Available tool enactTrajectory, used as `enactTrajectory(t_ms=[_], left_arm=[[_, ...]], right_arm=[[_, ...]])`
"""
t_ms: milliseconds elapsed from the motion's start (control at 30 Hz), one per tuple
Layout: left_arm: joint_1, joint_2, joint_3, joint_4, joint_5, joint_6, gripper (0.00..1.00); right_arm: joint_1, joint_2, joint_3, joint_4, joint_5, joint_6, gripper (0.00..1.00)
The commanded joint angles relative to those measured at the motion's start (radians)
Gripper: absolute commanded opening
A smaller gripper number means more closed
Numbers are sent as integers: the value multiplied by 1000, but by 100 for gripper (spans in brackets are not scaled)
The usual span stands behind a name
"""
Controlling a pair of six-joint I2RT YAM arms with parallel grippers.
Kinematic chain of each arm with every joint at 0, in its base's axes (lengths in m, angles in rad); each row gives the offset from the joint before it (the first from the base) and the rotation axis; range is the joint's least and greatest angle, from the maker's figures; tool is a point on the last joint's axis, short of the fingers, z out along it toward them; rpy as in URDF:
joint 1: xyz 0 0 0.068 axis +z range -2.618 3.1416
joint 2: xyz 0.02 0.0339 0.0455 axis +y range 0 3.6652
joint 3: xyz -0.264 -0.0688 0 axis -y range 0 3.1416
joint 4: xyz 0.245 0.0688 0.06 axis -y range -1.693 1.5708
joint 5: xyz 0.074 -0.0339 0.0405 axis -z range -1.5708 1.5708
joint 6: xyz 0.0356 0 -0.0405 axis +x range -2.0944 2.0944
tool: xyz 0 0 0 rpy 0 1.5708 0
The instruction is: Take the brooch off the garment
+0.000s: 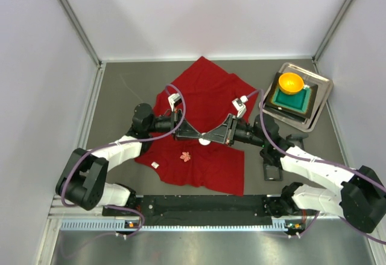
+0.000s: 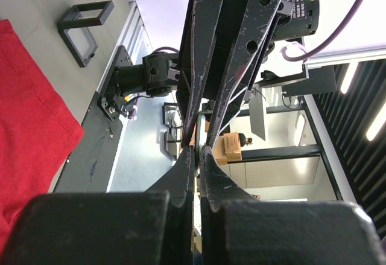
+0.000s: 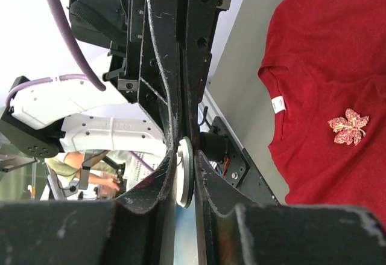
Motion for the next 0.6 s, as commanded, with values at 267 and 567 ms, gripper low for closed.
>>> enactTrajectory(t_ms=[267,567], left_arm=[[3,6,2,121,-12,-55,0],[6,26,6,130,12,-54,0]], right_arm=[[33,17,20,-4,-23,-92,3],[38,29,19,0,-85,-166,0]])
